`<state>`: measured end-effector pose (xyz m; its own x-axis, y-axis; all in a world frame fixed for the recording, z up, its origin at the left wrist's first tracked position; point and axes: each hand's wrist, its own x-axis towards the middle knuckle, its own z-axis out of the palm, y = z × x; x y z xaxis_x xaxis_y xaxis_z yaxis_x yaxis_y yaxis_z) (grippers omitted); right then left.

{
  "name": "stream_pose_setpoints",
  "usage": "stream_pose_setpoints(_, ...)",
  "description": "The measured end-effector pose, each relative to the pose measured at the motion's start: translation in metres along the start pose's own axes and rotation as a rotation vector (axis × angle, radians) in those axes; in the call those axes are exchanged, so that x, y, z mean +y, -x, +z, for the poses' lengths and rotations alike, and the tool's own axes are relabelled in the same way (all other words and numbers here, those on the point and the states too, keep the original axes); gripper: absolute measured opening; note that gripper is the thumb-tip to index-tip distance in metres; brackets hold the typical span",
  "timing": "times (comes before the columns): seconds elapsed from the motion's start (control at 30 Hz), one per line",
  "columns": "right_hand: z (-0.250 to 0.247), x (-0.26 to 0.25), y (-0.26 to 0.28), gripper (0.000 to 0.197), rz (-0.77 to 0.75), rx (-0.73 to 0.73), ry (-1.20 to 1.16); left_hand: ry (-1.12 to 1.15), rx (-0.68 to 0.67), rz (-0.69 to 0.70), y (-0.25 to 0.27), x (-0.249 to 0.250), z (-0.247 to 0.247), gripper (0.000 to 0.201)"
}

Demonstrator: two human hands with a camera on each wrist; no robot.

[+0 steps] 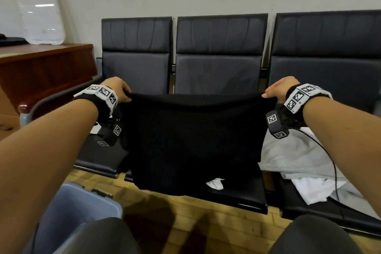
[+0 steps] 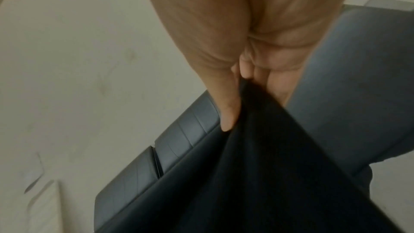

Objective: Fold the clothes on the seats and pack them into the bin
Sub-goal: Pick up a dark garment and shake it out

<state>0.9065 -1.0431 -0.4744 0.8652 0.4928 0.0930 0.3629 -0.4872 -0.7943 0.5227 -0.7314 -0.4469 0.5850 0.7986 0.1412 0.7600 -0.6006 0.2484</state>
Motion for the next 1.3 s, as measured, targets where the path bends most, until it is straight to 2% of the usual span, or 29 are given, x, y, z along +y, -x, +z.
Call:
stream_pose_setpoints(0.13, 0.014, 0.009, -0.014, 0.029, -0.023, -0.091, 0.268, -0.006, -0.027, 0.014, -0.020, 0.002, 0.013, 0.025)
stream_pose_setpoints(0.27, 0.035, 0.020, -0.041, 0.026, 0.008, -0.036, 0.470, -0.014, -0.052, -0.005, -0.053, 0.010, 0.033, 0.025)
stream_pose_setpoints(0.4, 0.052, 0.023, -0.075, 0.035, 0.058, 0.046, 0.503, -0.010, -0.045, -0.050, -0.088, 0.021, 0.048, 0.028)
stream_pose_setpoints(0.5, 0.057, 0.025, -0.102, 0.034, 0.175, 0.119, 0.346, 0.086, -0.032, -0.119, -0.115, 0.033, 0.054, 0.024)
stream_pose_setpoints(0.6, 0.053, 0.013, -0.127, 0.006, 0.147, 0.131, 0.014, 0.066, 0.017, -0.100, -0.142, 0.039, 0.047, 0.030)
stream_pose_setpoints(0.67, 0.045, 0.003, -0.142, 0.017, 0.124, 0.248, -0.149, 0.010, 0.083, 0.001, -0.156, 0.039, 0.035, 0.045)
stream_pose_setpoints(0.7, 0.041, -0.002, -0.145, 0.019, 0.100, 0.318, -0.201, 0.096, 0.129, 0.051, -0.160, 0.041, 0.029, 0.047)
stream_pose_setpoints(0.73, 0.037, -0.007, -0.146, 0.014, 0.056, 0.375, -0.205, 0.270, 0.137, 0.075, -0.161, 0.044, 0.023, 0.040)
stream_pose_setpoints(0.77, 0.032, -0.013, -0.145, 0.011, 0.000, 0.425, -0.181, 0.544, 0.152, 0.031, -0.161, 0.050, 0.017, 0.023)
stream_pose_setpoints(0.8, 0.027, -0.019, -0.144, 0.017, -0.053, 0.468, -0.165, 0.746, 0.209, 0.014, -0.160, 0.054, 0.009, 0.005)
stream_pose_setpoints(0.87, 0.014, -0.034, -0.135, 0.028, -0.150, 0.505, -0.175, 1.039, 0.329, -0.059, -0.160, 0.057, -0.001, 0.013)
stream_pose_setpoints(0.9, 0.008, -0.041, -0.130, 0.031, -0.197, 0.507, -0.188, 1.061, 0.329, -0.048, -0.156, 0.057, -0.005, 0.008)
stream_pose_setpoints(0.97, -0.003, -0.049, -0.117, 0.028, -0.271, 0.494, -0.247, 1.012, 0.332, -0.031, -0.148, 0.046, -0.010, 0.017)
stream_pose_setpoints(1.03, -0.003, -0.042, -0.097, 0.006, -0.272, 0.454, -0.279, 1.004, 0.305, -0.004, -0.126, 0.037, -0.010, 0.024)
stream_pose_setpoints(1.1, 0.008, -0.025, -0.063, 0.009, -0.216, 0.431, -0.283, 0.909, 0.210, 0.015, -0.099, 0.027, -0.001, 0.023)
stream_pose_setpoints(1.2, 0.025, 0.014, -0.006, 0.006, -0.167, 0.348, -0.095, 0.752, 0.056, 0.018, -0.051, 0.011, 0.033, 0.021)
stream_pose_setpoints(1.3, 0.045, 0.059, 0.037, 0.015, -0.041, 0.110, 0.132, 0.635, -0.064, -0.003, -0.012, -0.011, 0.077, 0.009)
